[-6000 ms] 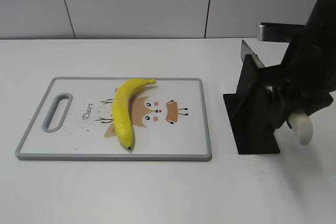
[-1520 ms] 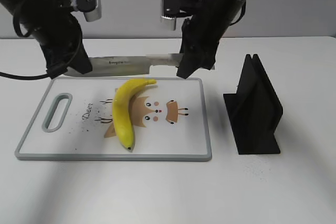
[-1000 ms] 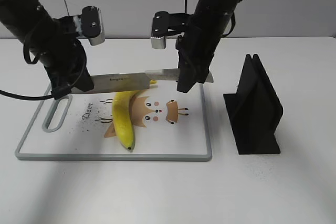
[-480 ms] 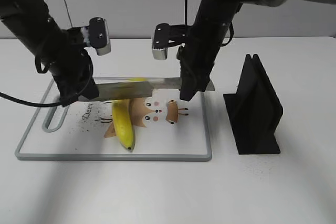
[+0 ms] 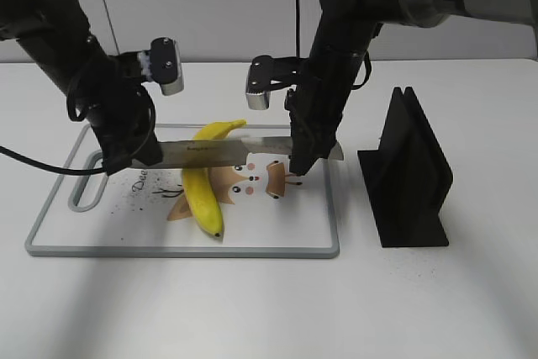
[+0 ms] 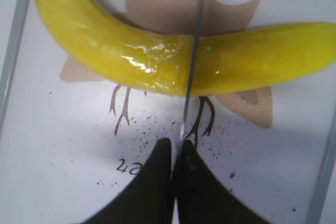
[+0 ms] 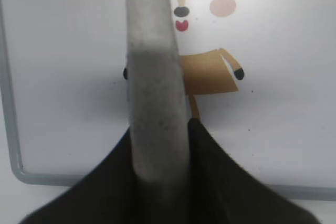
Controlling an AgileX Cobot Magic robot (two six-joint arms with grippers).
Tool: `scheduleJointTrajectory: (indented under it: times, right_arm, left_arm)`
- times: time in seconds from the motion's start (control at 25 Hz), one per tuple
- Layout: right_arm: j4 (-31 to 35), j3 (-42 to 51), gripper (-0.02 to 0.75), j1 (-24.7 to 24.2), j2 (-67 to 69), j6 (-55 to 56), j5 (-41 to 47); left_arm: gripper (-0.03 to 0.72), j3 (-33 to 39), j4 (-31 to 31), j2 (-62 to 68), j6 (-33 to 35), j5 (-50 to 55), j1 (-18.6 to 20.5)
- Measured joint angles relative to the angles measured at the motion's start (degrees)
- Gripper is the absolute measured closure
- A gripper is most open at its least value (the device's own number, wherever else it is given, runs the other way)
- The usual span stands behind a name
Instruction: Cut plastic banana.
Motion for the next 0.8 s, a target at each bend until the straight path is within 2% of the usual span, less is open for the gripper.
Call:
scheduleJointTrajectory:
  times: [0.8]
  right_arm:
    - [0.2,-0.2,0.535,-0.1,0.1,0.1,0.0]
  left_arm:
    - [0.701,-0.1,-0.5,0.4,0.0,0.2,0.1]
